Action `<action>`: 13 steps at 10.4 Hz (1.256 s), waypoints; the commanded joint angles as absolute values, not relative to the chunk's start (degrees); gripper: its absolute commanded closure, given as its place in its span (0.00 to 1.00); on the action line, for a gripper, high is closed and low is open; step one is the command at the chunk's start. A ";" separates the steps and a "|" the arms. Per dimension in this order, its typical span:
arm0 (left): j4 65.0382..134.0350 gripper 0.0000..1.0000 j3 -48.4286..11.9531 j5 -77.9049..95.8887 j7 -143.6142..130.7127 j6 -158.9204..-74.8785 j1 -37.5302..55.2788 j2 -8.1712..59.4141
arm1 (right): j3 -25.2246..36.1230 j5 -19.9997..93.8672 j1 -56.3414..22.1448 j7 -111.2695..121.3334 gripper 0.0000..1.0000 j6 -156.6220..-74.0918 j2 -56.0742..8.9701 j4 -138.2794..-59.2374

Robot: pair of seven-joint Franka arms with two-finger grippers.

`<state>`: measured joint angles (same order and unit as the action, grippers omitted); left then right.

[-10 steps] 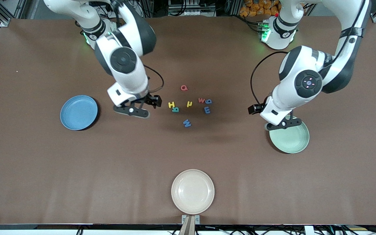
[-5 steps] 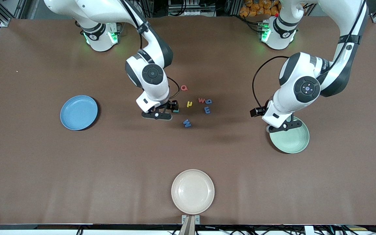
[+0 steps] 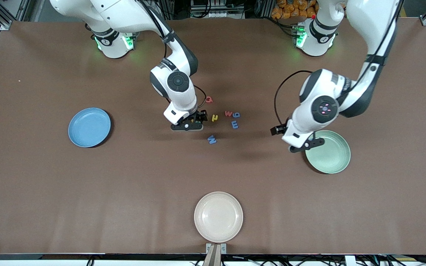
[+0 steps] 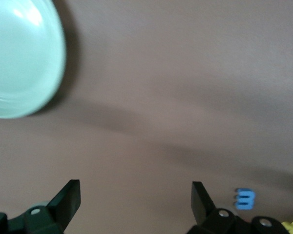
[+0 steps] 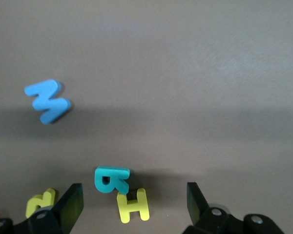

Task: Sort uppercase to blue plate, lowercase to green plate
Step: 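Reach the left gripper to the blue m while the right gripper reaches the H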

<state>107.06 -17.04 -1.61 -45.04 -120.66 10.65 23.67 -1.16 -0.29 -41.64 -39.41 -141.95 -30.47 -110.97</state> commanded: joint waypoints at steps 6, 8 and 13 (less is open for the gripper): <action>101.44 0.00 -16.96 -5.97 -67.12 -126.03 20.03 34.26 | -1.84 -0.79 -42.63 -32.26 0.18 -151.79 -31.29 -116.81; 98.97 0.00 -16.88 -7.47 -69.86 -126.38 23.19 37.86 | -2.46 -0.70 -42.63 -32.26 0.22 -151.79 -31.29 -116.89; 98.61 0.00 -16.70 -7.47 -71.02 -130.15 26.45 39.73 | -2.55 -0.70 -42.54 -30.59 0.23 -151.79 -31.02 -117.95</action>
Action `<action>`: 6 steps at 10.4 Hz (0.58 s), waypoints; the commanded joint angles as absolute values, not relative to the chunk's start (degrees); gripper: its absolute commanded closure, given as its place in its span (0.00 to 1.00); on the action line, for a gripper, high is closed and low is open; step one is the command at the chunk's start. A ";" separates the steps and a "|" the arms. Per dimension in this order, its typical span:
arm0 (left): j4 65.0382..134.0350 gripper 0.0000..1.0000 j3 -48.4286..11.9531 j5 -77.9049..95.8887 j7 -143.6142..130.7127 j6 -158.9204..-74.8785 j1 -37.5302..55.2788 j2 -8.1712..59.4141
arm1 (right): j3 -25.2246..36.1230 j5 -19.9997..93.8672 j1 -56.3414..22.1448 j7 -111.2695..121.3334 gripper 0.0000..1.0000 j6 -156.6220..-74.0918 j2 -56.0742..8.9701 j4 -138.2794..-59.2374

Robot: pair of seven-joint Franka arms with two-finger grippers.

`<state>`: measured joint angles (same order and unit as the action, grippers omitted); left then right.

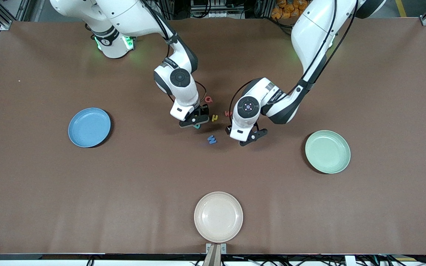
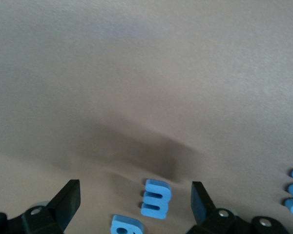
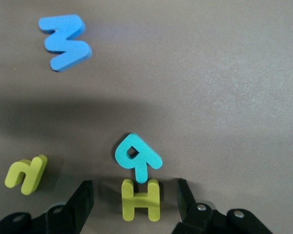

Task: Sort uppercase to blue plate, lowercase to green plate
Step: 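Grasp the blue m with the left gripper while the right gripper grasps the H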

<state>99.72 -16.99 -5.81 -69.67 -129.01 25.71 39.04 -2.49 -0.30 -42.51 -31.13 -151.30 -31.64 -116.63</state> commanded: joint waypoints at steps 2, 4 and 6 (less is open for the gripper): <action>98.09 0.00 -16.61 -7.56 -71.02 -130.78 27.42 40.69 | -2.55 -0.70 -42.28 -27.78 0.28 -151.79 -30.94 -118.47; 98.17 0.00 -16.61 -8.69 -71.02 -130.78 28.21 41.13 | -2.55 -0.62 -42.10 -27.69 0.36 -151.96 -30.94 -118.83; 98.17 0.00 -16.61 -9.57 -71.02 -130.78 28.30 41.48 | -2.64 -0.26 -42.01 -27.69 0.38 -151.79 -30.85 -119.18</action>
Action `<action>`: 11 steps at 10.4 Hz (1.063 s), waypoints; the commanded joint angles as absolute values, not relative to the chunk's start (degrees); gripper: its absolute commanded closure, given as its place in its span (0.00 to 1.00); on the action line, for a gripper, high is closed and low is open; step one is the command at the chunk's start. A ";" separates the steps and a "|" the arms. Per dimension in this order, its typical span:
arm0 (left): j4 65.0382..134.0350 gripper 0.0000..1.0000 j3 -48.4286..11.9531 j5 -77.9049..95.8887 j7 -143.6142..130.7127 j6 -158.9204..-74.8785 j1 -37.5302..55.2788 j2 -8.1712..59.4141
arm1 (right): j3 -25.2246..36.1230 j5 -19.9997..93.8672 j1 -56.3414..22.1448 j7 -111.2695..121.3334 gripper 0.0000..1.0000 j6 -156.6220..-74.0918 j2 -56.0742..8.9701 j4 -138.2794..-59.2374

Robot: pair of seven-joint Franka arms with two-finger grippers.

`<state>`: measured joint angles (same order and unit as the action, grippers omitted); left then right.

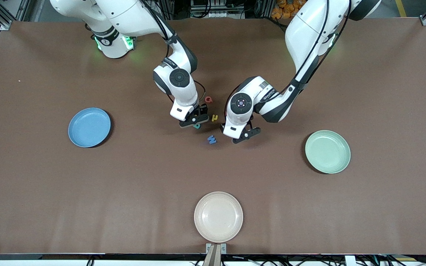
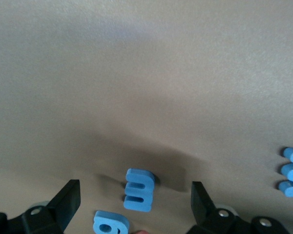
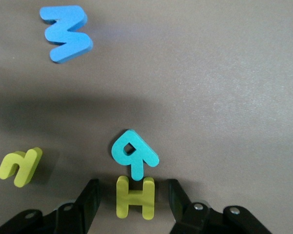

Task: Sort uppercase to blue plate, lowercase to green plate
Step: 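Grasp the blue m with the left gripper while the right gripper grasps the H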

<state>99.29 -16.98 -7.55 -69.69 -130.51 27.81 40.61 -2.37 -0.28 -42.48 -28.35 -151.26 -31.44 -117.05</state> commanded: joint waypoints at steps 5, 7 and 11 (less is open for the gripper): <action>98.44 1.00 -16.61 -9.93 -70.93 -130.78 28.30 41.66 | -2.90 -0.26 -41.92 -27.60 0.65 -151.17 -30.41 -119.36; 98.61 1.00 -16.61 -10.02 -70.93 -130.78 28.30 41.66 | -2.90 -0.26 -41.66 -27.51 0.72 -150.91 -30.32 -119.36; 98.70 1.00 -16.61 -9.93 -70.23 -127.90 25.59 38.87 | -2.90 -0.26 -35.97 -19.63 0.80 -138.81 -25.94 -118.30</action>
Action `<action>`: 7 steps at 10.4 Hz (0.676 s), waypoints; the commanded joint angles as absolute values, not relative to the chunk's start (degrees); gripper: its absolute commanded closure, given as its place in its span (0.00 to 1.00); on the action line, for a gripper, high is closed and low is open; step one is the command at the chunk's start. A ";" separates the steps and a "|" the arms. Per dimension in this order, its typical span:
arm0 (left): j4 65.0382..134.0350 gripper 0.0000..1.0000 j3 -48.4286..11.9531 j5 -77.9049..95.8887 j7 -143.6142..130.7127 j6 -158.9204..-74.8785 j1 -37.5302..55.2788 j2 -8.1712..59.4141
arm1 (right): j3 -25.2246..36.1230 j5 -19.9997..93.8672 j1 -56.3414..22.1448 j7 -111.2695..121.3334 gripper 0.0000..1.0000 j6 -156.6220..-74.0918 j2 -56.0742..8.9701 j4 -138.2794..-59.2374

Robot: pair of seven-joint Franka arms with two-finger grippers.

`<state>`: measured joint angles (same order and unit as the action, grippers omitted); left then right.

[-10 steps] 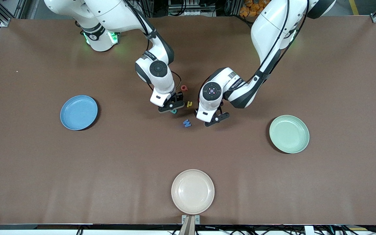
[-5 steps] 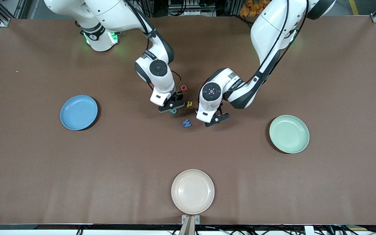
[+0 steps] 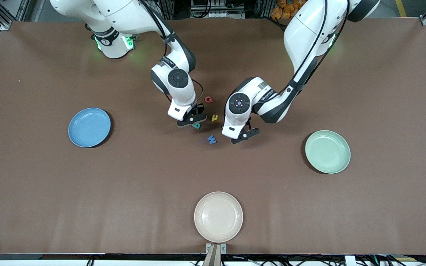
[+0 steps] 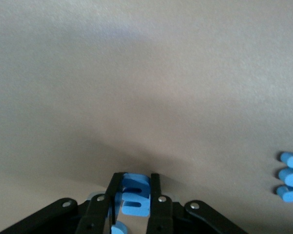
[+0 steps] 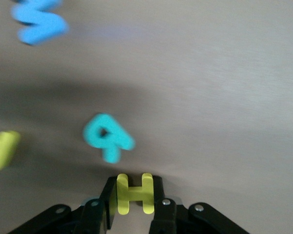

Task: Sort uppercase to blue plate, lowercase to green plate
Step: 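Grasp the blue m with the left gripper while the right gripper grasps the H, then drop the m on the green plate while the right gripper drops H on blue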

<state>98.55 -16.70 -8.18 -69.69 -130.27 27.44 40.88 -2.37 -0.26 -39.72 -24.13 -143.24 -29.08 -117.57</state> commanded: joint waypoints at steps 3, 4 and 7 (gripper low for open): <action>98.79 1.00 -16.70 -10.02 -65.76 -120.25 16.29 32.45 | -2.64 -0.35 -27.54 -8.48 0.84 -129.06 -21.63 -117.69; 98.96 1.00 -16.53 -10.02 -64.35 -119.19 13.56 31.21 | -1.24 -0.96 -24.99 -4.09 0.84 -126.41 -21.01 -117.16; 99.14 1.00 -16.61 -14.48 -55.84 -115.41 2.06 31.46 | 9.98 -1.05 -23.73 10.50 0.84 -119.38 -18.99 -117.25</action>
